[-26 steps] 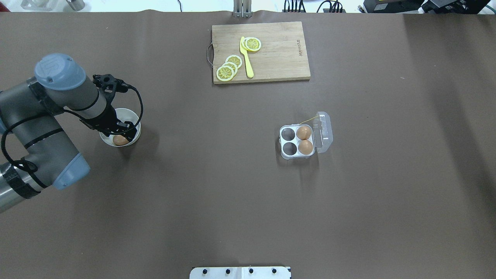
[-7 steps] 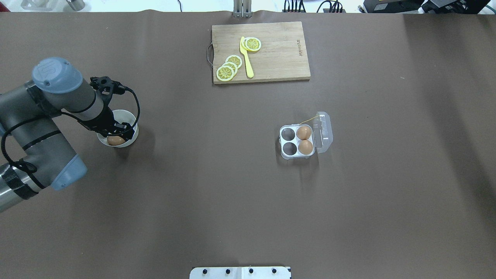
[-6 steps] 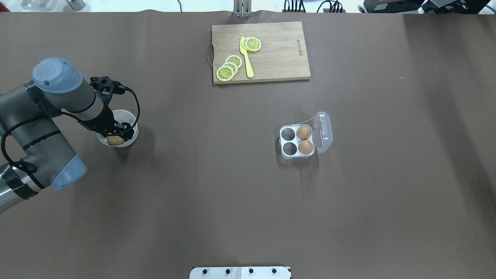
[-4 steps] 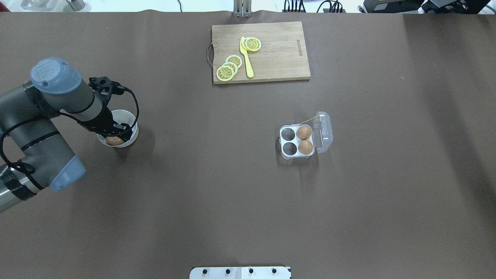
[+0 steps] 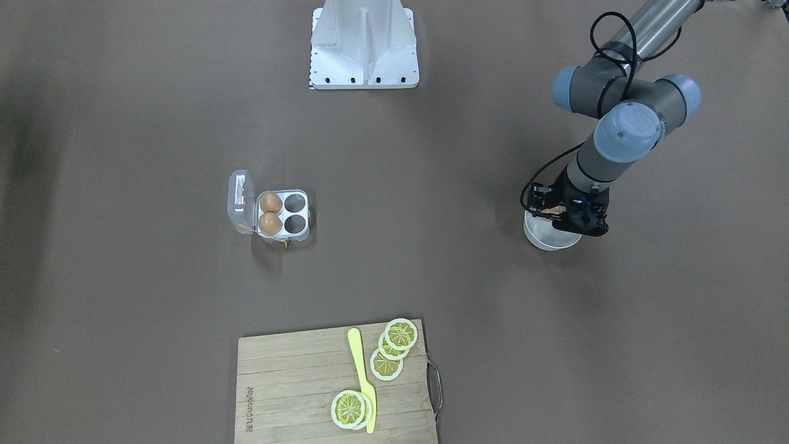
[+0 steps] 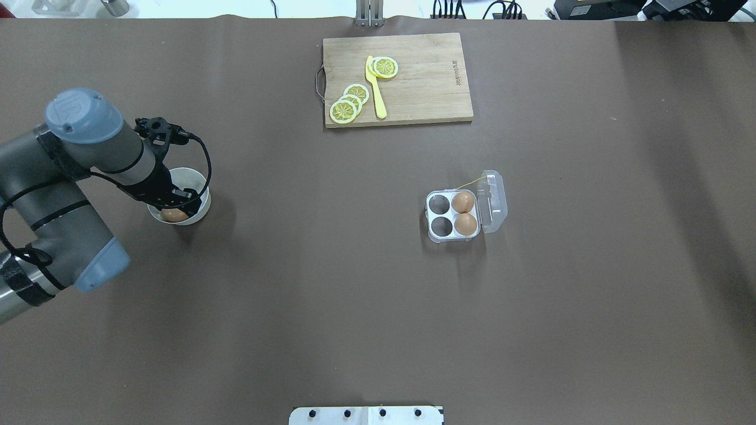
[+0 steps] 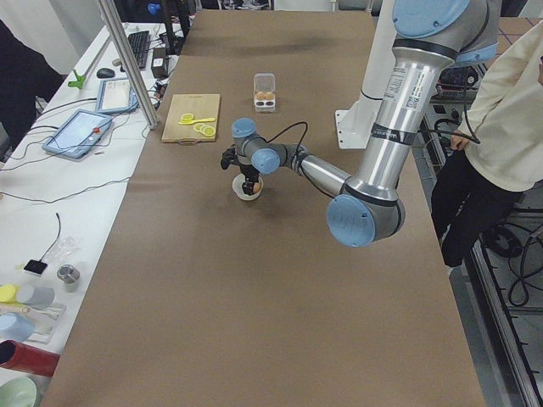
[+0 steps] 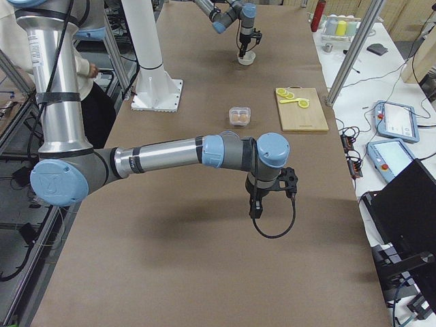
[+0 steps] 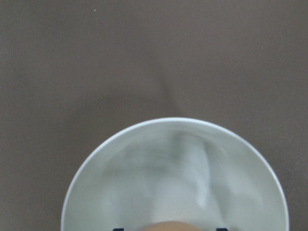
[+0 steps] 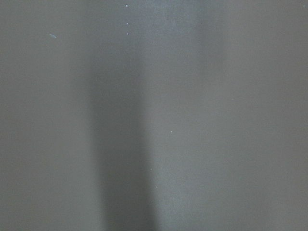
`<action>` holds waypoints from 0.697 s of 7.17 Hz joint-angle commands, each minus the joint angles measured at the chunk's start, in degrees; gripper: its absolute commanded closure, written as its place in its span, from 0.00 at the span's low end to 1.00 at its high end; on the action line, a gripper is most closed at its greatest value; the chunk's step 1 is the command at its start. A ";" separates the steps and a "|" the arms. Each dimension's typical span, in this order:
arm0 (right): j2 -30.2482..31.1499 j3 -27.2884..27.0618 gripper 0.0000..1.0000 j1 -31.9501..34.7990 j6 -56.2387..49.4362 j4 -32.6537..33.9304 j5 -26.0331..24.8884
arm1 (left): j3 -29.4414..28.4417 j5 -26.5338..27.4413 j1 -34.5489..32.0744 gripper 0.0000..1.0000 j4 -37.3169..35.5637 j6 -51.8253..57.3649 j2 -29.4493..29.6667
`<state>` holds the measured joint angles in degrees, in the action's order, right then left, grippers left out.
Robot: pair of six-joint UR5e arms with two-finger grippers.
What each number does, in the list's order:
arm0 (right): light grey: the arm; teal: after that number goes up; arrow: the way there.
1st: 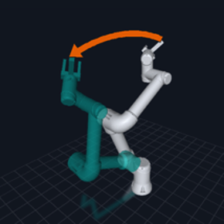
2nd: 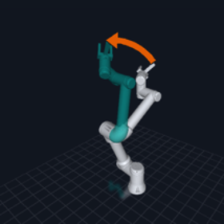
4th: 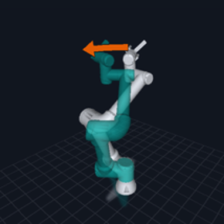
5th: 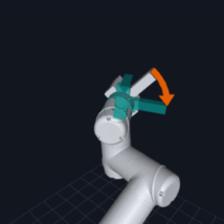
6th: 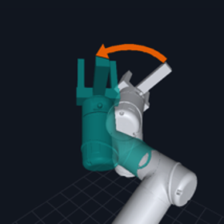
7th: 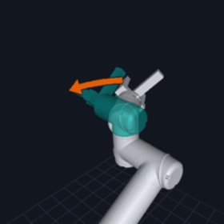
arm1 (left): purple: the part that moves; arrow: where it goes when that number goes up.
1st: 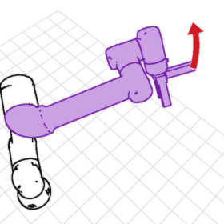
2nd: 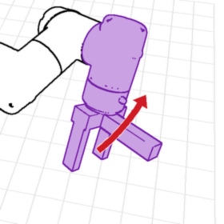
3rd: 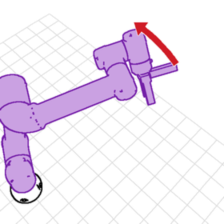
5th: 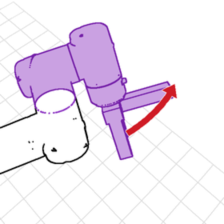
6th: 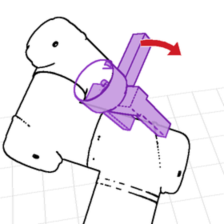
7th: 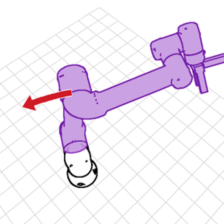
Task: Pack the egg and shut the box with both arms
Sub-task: 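Close the left gripper on the brown egg inside the white bowl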
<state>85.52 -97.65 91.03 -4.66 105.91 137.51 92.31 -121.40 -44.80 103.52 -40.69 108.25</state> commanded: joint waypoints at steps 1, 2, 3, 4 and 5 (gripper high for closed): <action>-0.01 0.00 0.00 0.03 0.00 0.17 0.04 | 0.24 -0.50 0.06 0.60 -0.33 0.00 0.56; -0.01 0.00 0.00 0.03 0.00 0.18 0.04 | 1.55 -0.76 -0.46 0.61 -0.68 0.00 0.56; -0.18 0.00 0.00 -0.06 0.00 0.18 -0.04 | 2.43 -0.76 -0.82 0.61 -1.55 0.00 0.56; -0.62 0.00 0.00 0.03 0.00 0.26 -0.13 | 3.22 -0.85 -2.04 0.62 -3.04 0.00 0.74; -0.62 -0.61 0.00 0.03 0.09 0.53 -0.22 | 4.10 -1.03 -3.27 0.62 -3.75 -0.09 1.00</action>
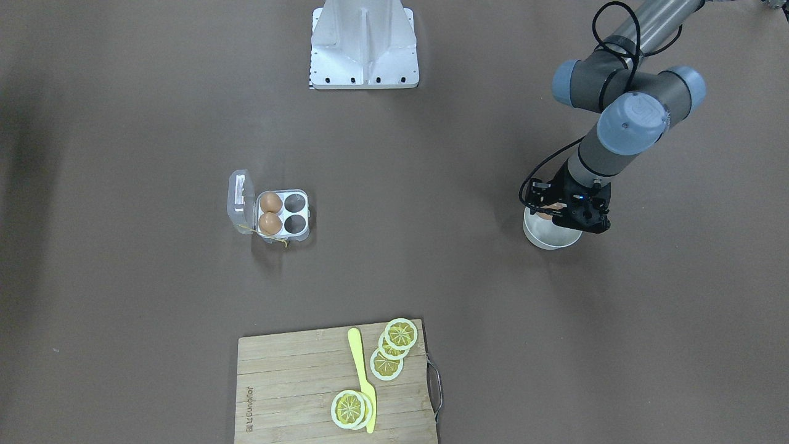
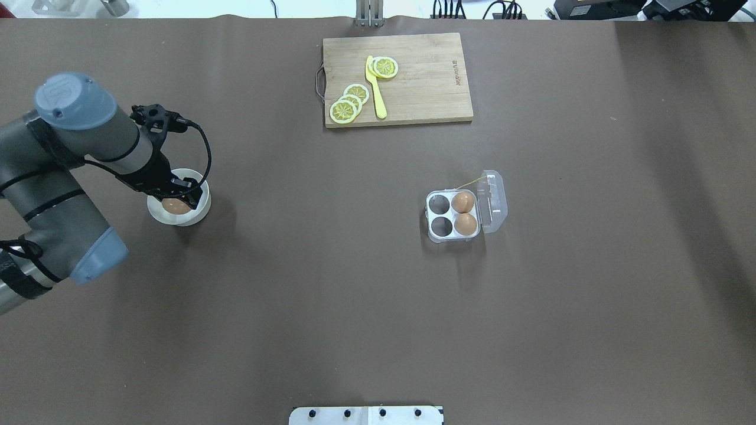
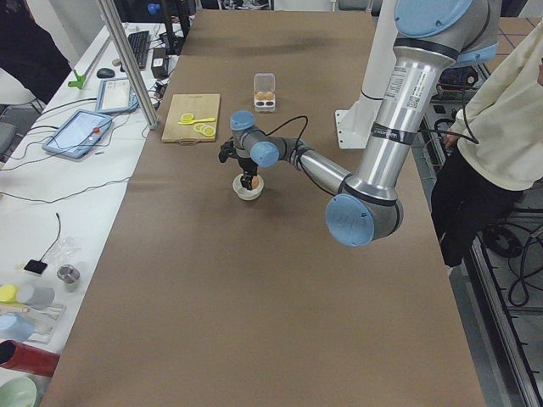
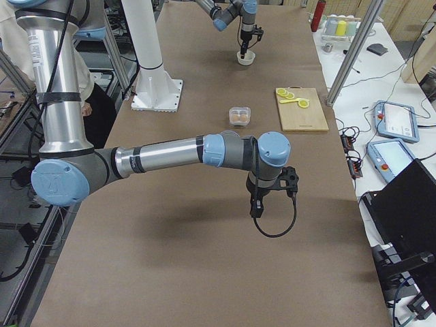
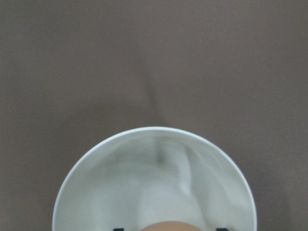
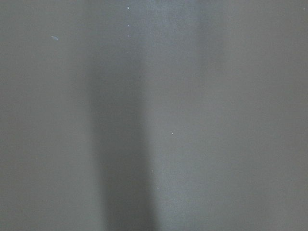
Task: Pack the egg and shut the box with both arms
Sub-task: 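Lift the egg with the left gripper and carry it to the egg box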
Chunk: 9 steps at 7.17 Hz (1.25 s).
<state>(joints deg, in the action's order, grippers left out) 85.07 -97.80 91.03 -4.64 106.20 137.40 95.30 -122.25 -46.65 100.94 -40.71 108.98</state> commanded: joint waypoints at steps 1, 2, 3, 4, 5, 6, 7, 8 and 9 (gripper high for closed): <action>-0.09 -2.02 0.00 0.02 -0.02 2.06 -0.11 | 1.46 -1.23 -2.82 0.62 -1.27 -0.85 0.96; 0.00 -4.04 0.00 0.02 -0.02 4.26 -0.11 | 1.47 -3.41 -5.44 0.62 -1.62 -1.12 2.45; -0.08 -4.84 0.00 0.02 -0.02 5.50 -0.20 | 1.82 -4.39 -5.47 0.62 -1.36 -6.09 3.60; -0.08 -4.76 0.00 -0.06 -0.02 5.42 -0.20 | 1.30 -4.31 -5.30 0.62 -1.19 -12.92 7.00; -0.08 -4.76 0.00 -0.06 -0.02 5.51 -0.11 | 1.64 -4.49 -4.34 0.62 -0.58 -17.69 8.77; -0.08 -4.76 0.00 0.02 -0.02 5.51 -0.11 | 1.47 -4.23 -2.33 0.62 1.52 -22.35 10.01; -0.08 -4.76 0.00 0.02 -0.02 5.51 -0.11 | 0.77 -3.27 0.74 0.62 5.11 -29.01 11.94; -0.08 -4.76 0.00 -0.06 -0.02 5.51 -0.11 | 0.42 -0.56 2.68 0.62 7.84 -34.12 13.78; -0.08 -4.68 0.00 -0.15 -0.02 5.51 -0.11 | 0.24 2.86 5.84 0.62 10.65 -38.52 15.28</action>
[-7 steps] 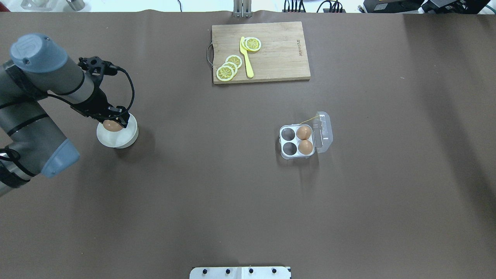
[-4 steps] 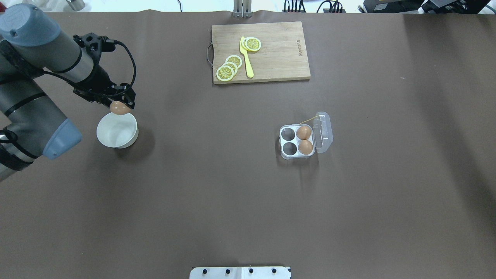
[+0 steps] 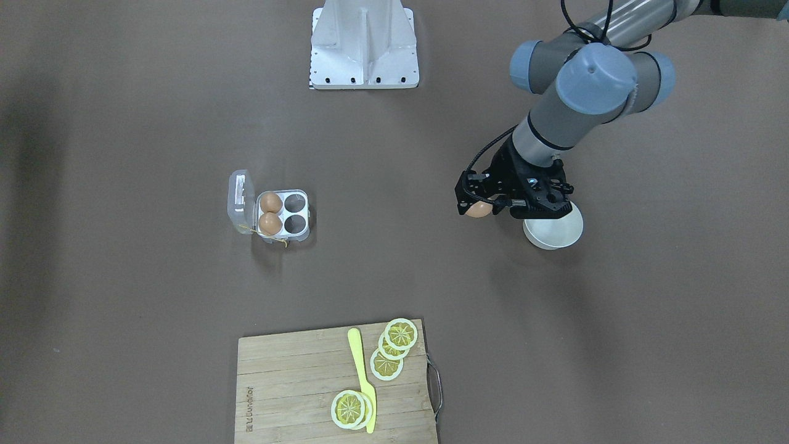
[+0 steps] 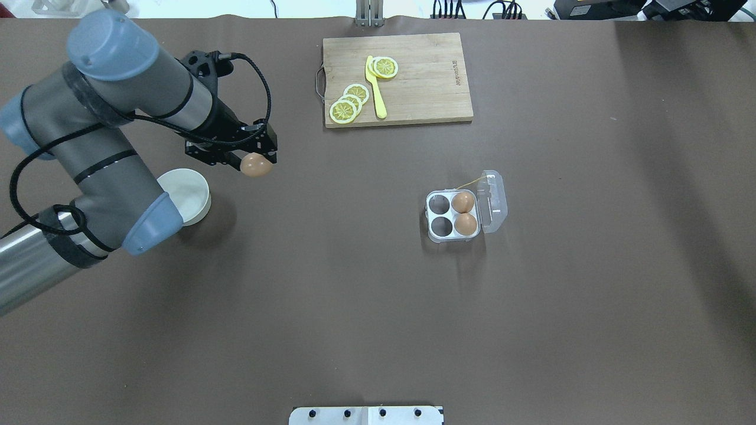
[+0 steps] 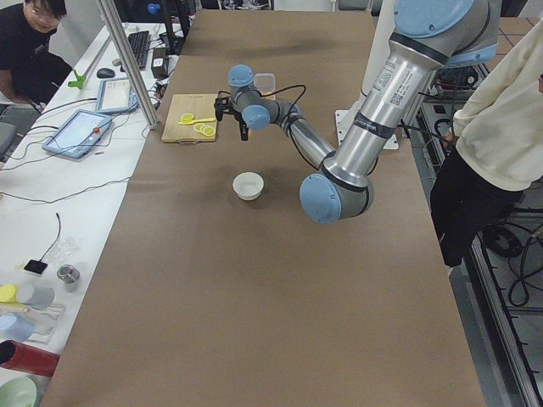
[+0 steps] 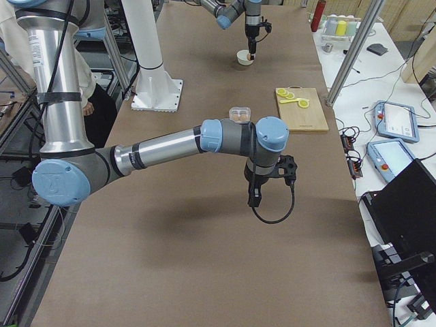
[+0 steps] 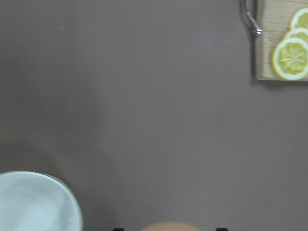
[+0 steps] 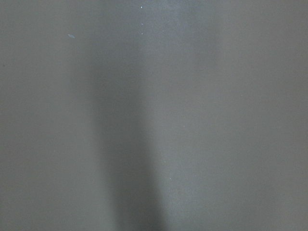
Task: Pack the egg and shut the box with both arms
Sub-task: 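Lift the egg with the left gripper and carry it to the egg box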
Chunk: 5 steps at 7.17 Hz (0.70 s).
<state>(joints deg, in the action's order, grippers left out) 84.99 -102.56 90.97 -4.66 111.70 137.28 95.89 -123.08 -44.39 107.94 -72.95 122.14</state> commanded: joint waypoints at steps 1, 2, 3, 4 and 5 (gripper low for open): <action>0.00 0.08 0.00 -0.09 0.00 0.00 0.00 | -2.35 7.37 5.96 0.62 6.55 -10.59 5.10; 0.00 0.08 0.00 -0.18 0.00 0.00 0.00 | -4.81 10.02 7.81 0.62 9.28 -14.11 8.00; 0.00 0.08 0.00 -0.27 0.09 0.00 0.09 | -6.75 13.62 10.27 0.62 11.13 -15.97 10.29; -0.09 0.16 0.00 -0.44 0.09 0.00 0.18 | -9.46 19.57 13.77 0.62 12.02 -16.95 13.79; -0.09 0.08 0.00 -0.62 1.48 -0.17 0.35 | -14.28 25.46 16.94 0.62 16.64 -18.26 16.96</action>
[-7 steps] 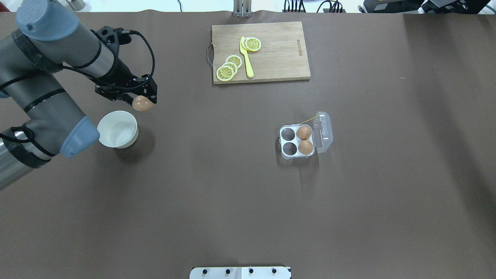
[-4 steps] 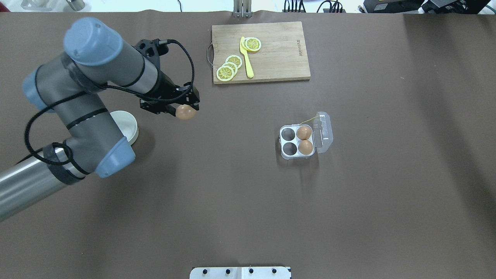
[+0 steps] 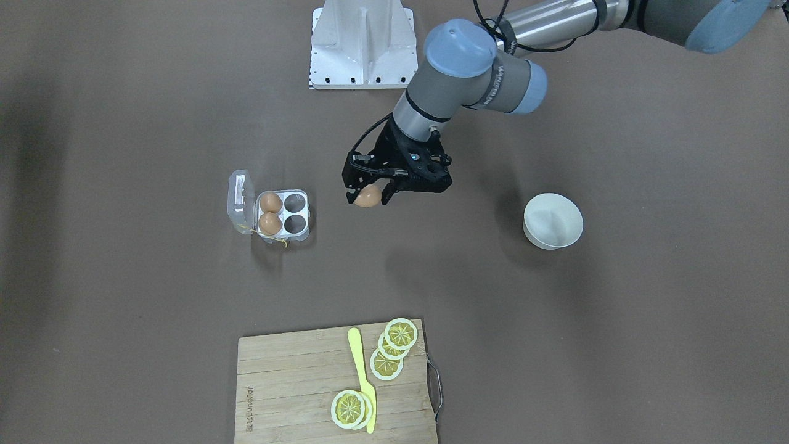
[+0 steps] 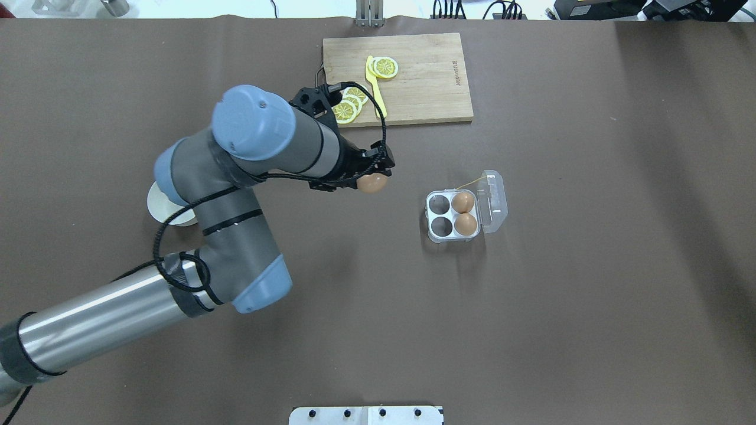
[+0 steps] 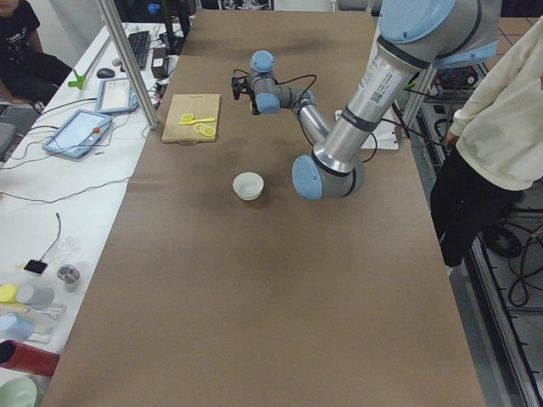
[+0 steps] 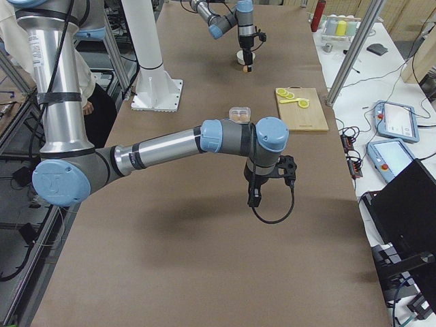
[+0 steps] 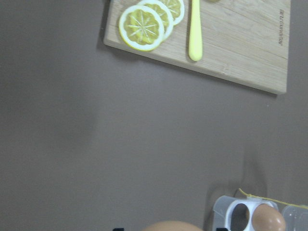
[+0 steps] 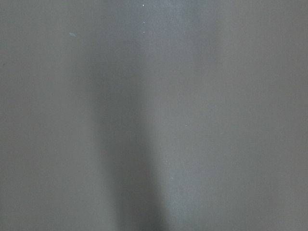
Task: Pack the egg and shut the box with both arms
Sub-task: 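Lift the egg with the left gripper and carry it to the egg box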
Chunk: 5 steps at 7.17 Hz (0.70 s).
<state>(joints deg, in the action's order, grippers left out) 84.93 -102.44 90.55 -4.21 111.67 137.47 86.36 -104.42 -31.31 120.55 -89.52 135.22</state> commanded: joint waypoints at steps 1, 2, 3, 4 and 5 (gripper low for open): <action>-0.03 -0.12 0.00 -0.29 1.92 -0.22 0.17 | -8.63 10.00 5.98 0.62 8.43 -3.27 5.21; -0.03 -0.12 0.00 -0.29 1.93 -0.22 0.26 | -9.80 11.68 7.39 0.62 9.09 -3.38 5.75; 0.06 -0.12 0.00 -0.29 2.02 -0.22 0.26 | -11.03 14.05 8.79 0.62 9.18 -3.38 7.06; 0.06 -0.12 0.00 -0.29 2.02 -0.22 0.26 | -12.17 15.03 9.85 0.62 9.18 -3.38 7.86; 0.06 -0.21 0.00 -0.29 2.02 -0.13 0.35 | -12.35 15.13 10.65 0.62 9.18 -3.38 8.30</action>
<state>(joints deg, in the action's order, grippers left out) 84.98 -102.59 90.27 -2.22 111.46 137.74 74.72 -90.03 -21.79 129.63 -92.87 142.77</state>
